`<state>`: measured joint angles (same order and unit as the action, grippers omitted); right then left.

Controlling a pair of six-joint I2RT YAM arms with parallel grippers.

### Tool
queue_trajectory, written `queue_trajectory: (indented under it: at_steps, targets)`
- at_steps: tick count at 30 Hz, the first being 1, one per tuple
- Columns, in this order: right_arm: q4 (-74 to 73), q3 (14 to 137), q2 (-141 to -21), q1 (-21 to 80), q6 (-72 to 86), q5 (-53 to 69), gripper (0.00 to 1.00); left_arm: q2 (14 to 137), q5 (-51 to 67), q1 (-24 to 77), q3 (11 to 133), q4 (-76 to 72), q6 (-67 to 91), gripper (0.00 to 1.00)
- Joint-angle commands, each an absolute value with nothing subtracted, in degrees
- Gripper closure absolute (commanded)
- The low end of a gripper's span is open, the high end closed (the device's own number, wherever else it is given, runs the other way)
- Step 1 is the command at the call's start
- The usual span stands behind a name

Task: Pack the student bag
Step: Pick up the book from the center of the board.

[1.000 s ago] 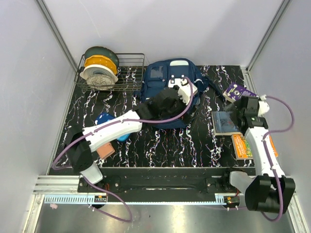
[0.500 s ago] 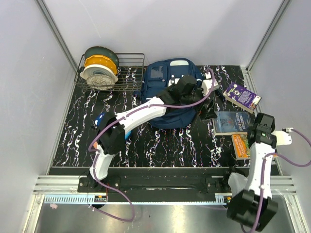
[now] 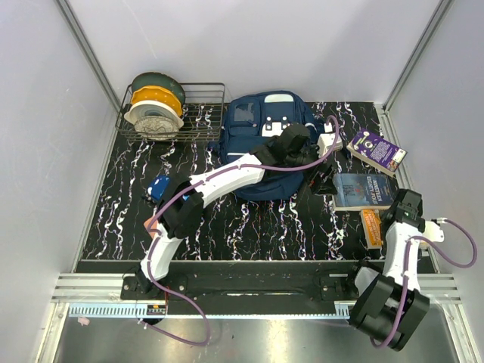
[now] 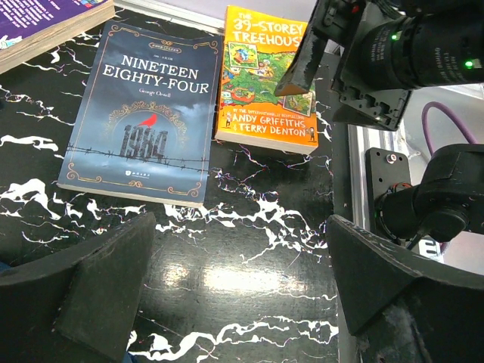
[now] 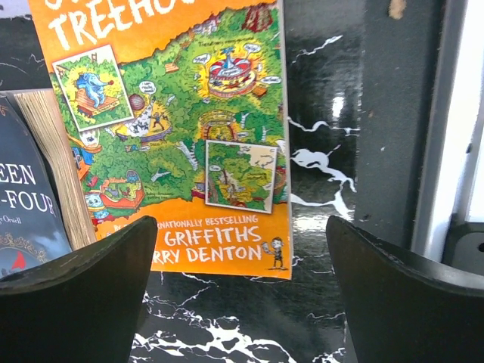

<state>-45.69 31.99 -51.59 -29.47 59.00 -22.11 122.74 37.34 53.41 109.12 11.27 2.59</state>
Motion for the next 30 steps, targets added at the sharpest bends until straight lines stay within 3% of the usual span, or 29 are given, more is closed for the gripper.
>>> queue_trajectory:
  at_steps: [1,14,18,19,22,28,30]
  targets:
    - [-39.1,31.4,-55.4,-29.8,60.7,-19.3,0.03,122.2,38.9,53.7,110.0,9.8,1.9,0.01]
    - [-30.9,24.2,-56.2,-29.9,63.3,-18.8,0.23,121.1,36.9,53.8,108.9,11.2,1.3,0.01]
    - [-29.1,23.8,-56.2,-29.9,62.2,-17.6,0.40,121.1,36.7,53.8,108.9,11.5,1.4,0.01]
    - [-28.8,23.6,-56.1,-29.9,61.8,-16.6,0.54,121.1,36.5,53.8,108.9,11.5,1.3,0.01]
    - [-27.6,23.0,-55.4,-29.9,60.8,-14.9,0.78,121.2,36.3,53.8,108.7,11.8,1.2,0.01]
    - [-25.2,22.0,-51.4,-29.8,55.6,-9.9,1.00,121.2,35.9,53.8,108.3,12.5,1.0,0.01]
    - [-24.6,21.7,-50.6,-29.9,55.2,-7.1,1.00,120.9,35.5,53.8,107.8,12.5,1.0,0.01]
